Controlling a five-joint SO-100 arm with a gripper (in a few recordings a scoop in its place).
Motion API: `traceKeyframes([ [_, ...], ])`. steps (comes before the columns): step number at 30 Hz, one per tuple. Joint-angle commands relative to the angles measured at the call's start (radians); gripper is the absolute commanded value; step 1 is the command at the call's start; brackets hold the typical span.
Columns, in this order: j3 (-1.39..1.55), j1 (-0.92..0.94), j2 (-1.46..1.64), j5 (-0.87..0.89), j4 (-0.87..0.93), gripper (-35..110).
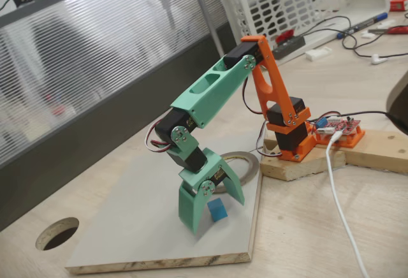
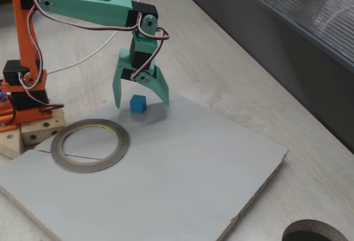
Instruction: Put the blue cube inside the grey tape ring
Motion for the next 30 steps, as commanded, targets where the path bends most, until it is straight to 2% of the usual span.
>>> traceKeyframes([
  [1, -0.038, -0.014, 0.011, 0.006, -0.031, 68],
  [20, -0.112, -0.014, 0.012, 0.015, -0.037, 14],
  [24, -0.112, -0.014, 0.012, 0.015, -0.038, 8],
  [30, -0.112, -0.014, 0.012, 0.015, -0.038, 7],
])
